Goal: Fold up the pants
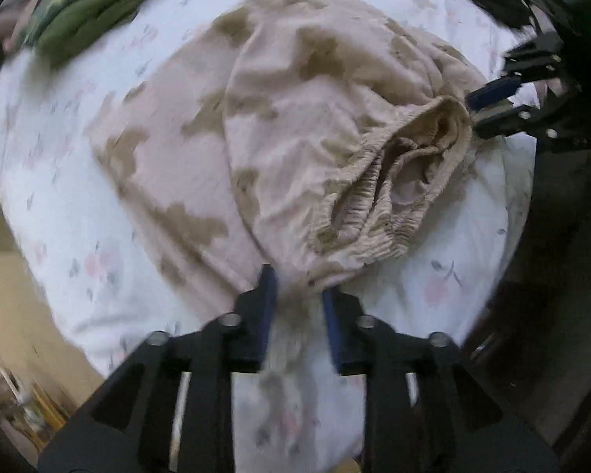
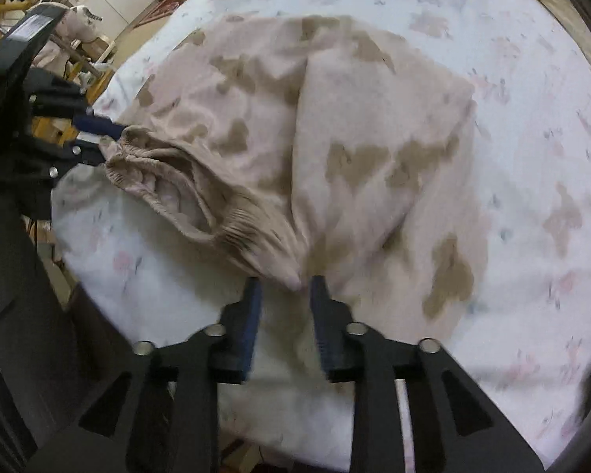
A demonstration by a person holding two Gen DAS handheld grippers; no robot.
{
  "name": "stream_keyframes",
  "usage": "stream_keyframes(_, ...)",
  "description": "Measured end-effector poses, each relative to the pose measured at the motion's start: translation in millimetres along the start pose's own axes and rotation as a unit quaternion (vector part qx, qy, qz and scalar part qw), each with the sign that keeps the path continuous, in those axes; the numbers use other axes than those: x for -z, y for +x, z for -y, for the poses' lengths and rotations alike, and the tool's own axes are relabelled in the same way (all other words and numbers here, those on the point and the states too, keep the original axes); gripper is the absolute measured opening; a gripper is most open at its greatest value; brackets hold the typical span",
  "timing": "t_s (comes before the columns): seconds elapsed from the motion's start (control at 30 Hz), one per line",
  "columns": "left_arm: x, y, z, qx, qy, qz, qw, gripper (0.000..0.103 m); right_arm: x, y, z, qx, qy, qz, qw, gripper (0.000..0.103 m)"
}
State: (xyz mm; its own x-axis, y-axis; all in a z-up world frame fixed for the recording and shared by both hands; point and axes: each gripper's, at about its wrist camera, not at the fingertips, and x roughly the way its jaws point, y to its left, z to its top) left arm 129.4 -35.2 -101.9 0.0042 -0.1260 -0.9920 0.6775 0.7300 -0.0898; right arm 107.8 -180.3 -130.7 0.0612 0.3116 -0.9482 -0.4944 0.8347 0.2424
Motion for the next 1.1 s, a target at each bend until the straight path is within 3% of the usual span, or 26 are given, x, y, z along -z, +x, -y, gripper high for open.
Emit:
stream_keyframes(0.03,1,-7,-4,0.012,-0.01,0.004,0.9999,0.038,2,-7,2,0.002,0.004,0.007,1.0,0.032)
stream_keyframes(0.1,-2,-29,-13,0.048,-0.038,0.039,0.9974,0.042,1,-27,13,-0.016,0.027,0.038,0.999,0.033)
stream_keyframes(0.2,-14,-53,-25,0.097,-0.082,0.106,0.9863,0.057,-4,-57,24,-0.032,0.064,0.12,0.99,0.034)
stream_keyframes(0.23,-18,-55,-29,0.089,-0.099,0.122,0.9836,0.058,-8,-62,26,-0.031,0.077,0.138,0.987,0.034)
stream_keyframes(0.3,-29,-43,-31,0.037,-0.134,0.125,0.9823,0.058,-17,-58,27,-0.023,0.099,0.154,0.983,0.033)
stream_keyframes(0.37,-40,-21,-29,0.004,-0.154,0.108,0.9822,0.057,-27,-43,22,-0.024,0.104,0.146,0.984,0.03)
stream_keyframes(0.5,-39,19,-8,0.0,-0.128,0.046,0.9907,0.056,-38,-2,-6,-0.032,0.07,0.1,0.992,0.029)
stream_keyframes(0.6,-21,26,11,-0.009,-0.09,0.002,0.9959,0.058,-22,26,-26,-0.05,0.029,0.018,0.998,0.029)
stream_keyframes(0.67,-9,32,20,0.007,-0.069,-0.025,0.9973,0.058,-7,34,-33,-0.029,0.012,-0.031,0.999,0.03)
stream_keyframes(0.73,-3,29,22,-0.002,-0.063,-0.028,0.9976,0.058,-4,26,-28,-0.038,0.024,-0.032,0.998,0.031)
stream_keyframes(0.8,-5,15,15,0.001,-0.076,-0.002,0.9971,0.058,-8,7,-16,-0.058,0.045,-0.003,0.997,0.032)
stream_keyframes(0.9,-15,-9,-13,0.006,-0.135,0.056,0.9893,0.058,-19,-26,16,-0.057,0.106,0.072,0.99,0.032)
stream_keyframes(0.97,-21,-20,-37,-0.002,-0.188,0.096,0.9775,0.058,-22,-44,46,-0.039,0.173,0.129,0.976,0.033)
stream_keyframes(1.03,-30,-24,-58,-0.014,-0.229,0.122,0.9657,0.058,-23,-49,75,-0.036,0.236,0.154,0.959,0.033)
stream_keyframes(1.1,-40,-16,-78,-0.007,-0.264,0.119,0.9571,0.058,-28,-41,100,-0.028,0.284,0.153,0.946,0.033)
